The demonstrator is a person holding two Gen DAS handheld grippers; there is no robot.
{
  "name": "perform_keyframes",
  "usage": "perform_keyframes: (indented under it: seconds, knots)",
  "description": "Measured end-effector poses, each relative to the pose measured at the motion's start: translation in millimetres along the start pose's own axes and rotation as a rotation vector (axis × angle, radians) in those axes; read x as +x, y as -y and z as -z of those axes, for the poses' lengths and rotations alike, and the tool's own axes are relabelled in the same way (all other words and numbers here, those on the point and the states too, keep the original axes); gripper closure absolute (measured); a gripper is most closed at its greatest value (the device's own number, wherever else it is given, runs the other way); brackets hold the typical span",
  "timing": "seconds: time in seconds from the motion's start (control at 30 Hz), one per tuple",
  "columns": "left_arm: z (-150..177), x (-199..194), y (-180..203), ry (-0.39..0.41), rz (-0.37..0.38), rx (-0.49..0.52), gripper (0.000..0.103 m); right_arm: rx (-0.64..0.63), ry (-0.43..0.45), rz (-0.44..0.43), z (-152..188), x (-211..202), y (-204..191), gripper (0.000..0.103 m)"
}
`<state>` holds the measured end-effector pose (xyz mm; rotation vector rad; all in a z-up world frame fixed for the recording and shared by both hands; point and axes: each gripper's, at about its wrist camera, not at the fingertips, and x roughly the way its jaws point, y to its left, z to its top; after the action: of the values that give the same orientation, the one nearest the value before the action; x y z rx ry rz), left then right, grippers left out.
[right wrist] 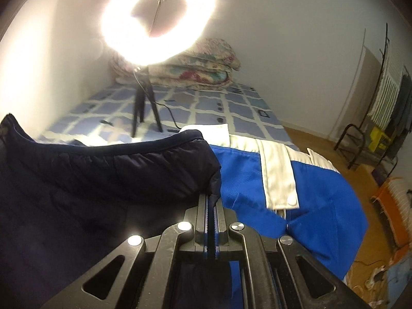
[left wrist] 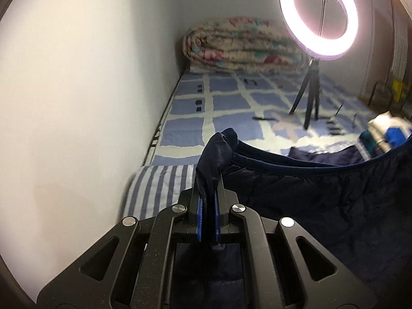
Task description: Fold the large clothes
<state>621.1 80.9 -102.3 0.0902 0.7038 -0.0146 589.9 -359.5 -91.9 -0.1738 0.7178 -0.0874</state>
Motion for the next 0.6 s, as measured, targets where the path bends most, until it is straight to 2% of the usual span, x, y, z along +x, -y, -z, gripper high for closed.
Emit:
perform_keyframes:
  seconds: [0.1, 0.2, 0.3, 0.37, 0.4, 0.43, 0.5, 0.6]
  knots:
    - [2.3, 40.0, 10.5, -0.025, -0.016, 0.012, 0.098, -0.060, -0.021, 0.063, 5.1, 20.4, -9.4, 0.103]
    - [14.9, 74.3, 15.8, -0.054, -0.028, 0.003, 0.098, -0.109, -0.045, 0.087, 13.4, 34.9, -18.4, 0.103]
    - [32.7, 106.6, 25.2, -0.149, -0.051, 0.021, 0.085, -0.134, -0.064, 0.100, 16.1, 42.2, -22.7, 0.101]
    - [34.2, 106.1, 29.2, -0.140, -0.073, 0.038, 0.073, -0.138, -0.072, 0.088, 13.9, 41.0, -22.7, 0.098]
    - [31.6, 102.3, 28.8, -0.128, -0.084, 0.036, 0.066, -0.133, -0.070, 0.091, 12.2, 37.1, -20.9, 0.090]
    - [28.8, 98.0, 27.8, -0.119, -0.093, 0.030, 0.062, -0.121, -0.062, 0.075, 9.6, 30.5, -16.9, 0.079]
    - [21.3, 85.1, 20.8, -0.097, -0.116, 0.000, 0.059, -0.072, -0.054, 0.022, 7.5, 14.5, -5.4, 0.067]
    - [8.0, 51.4, 9.6, -0.029, -0.121, -0.056, 0.059, 0.013, -0.050, -0.093, 12.1, -20.2, 14.9, 0.066]
